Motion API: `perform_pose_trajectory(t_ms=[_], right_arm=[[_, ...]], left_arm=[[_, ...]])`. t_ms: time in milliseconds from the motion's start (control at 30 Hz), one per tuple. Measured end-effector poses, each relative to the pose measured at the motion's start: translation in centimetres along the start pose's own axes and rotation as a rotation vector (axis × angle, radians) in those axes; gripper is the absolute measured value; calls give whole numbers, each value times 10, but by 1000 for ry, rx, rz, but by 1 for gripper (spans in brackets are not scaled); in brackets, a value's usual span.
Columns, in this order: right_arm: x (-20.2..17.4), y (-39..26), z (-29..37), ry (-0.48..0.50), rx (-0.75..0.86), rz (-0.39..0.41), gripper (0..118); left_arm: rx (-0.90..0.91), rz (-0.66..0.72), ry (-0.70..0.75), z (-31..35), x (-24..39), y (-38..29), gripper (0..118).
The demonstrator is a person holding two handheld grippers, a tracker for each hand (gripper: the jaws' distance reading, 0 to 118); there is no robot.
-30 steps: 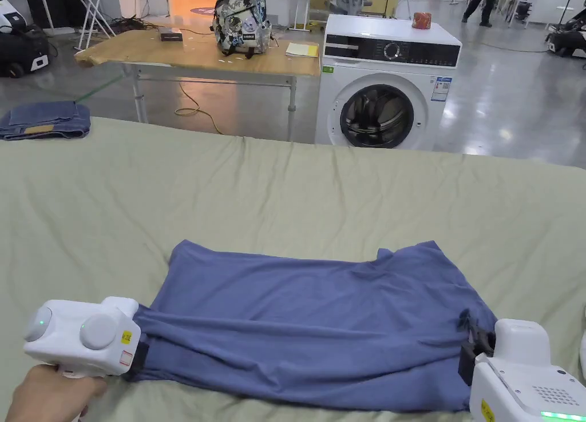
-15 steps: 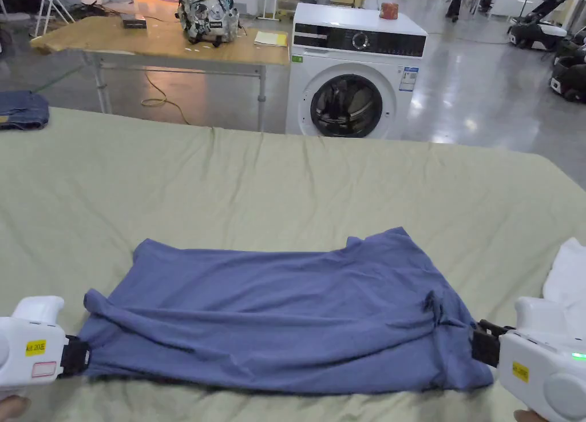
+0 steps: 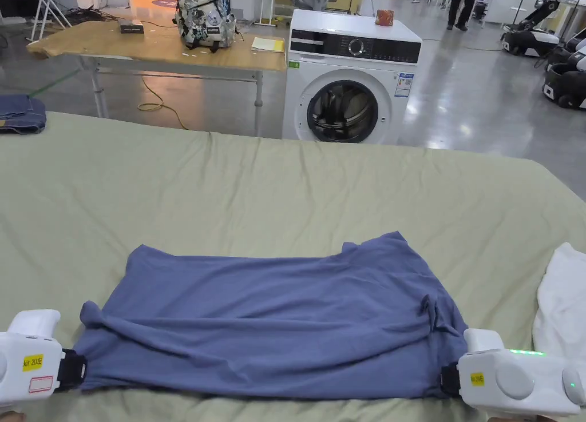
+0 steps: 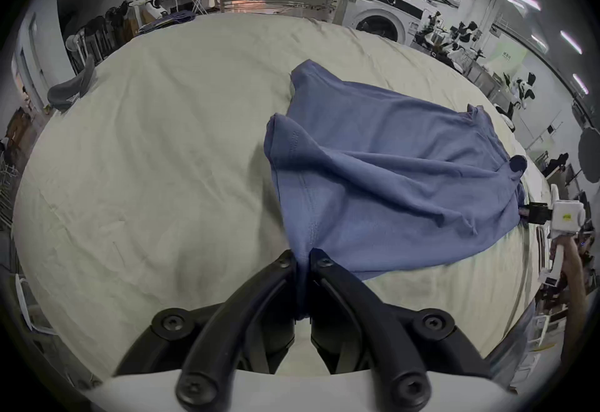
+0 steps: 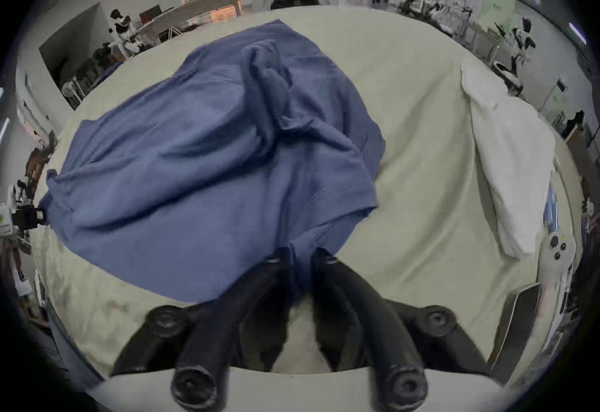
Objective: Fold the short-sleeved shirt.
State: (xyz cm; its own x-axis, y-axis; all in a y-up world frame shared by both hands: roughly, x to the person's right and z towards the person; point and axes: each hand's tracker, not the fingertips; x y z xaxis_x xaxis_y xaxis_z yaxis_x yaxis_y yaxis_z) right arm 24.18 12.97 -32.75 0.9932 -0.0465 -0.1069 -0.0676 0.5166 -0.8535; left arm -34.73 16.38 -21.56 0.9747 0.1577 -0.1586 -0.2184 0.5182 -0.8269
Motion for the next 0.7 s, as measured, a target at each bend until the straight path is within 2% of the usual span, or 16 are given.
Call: perform_pose_trajectory(t_ms=[167,233,367,467,700], right_arm=[[-1,2,16,-17,21,-7,3],[0,4,30,-63,65,22,3],[-4,14,68,-90,124,73,3],[-4,19,94,-87,143,72,3],[-14,-22,131,-79,124,97,3]], left_arm=[[9,1,-1,5,0,2,1],[24,2,-9,14,1,7,1],[62,11,-35,33,1,17,1],[96,-8,-30,52,4,23,1],[109,-32,-23,77,1,-8,1]])
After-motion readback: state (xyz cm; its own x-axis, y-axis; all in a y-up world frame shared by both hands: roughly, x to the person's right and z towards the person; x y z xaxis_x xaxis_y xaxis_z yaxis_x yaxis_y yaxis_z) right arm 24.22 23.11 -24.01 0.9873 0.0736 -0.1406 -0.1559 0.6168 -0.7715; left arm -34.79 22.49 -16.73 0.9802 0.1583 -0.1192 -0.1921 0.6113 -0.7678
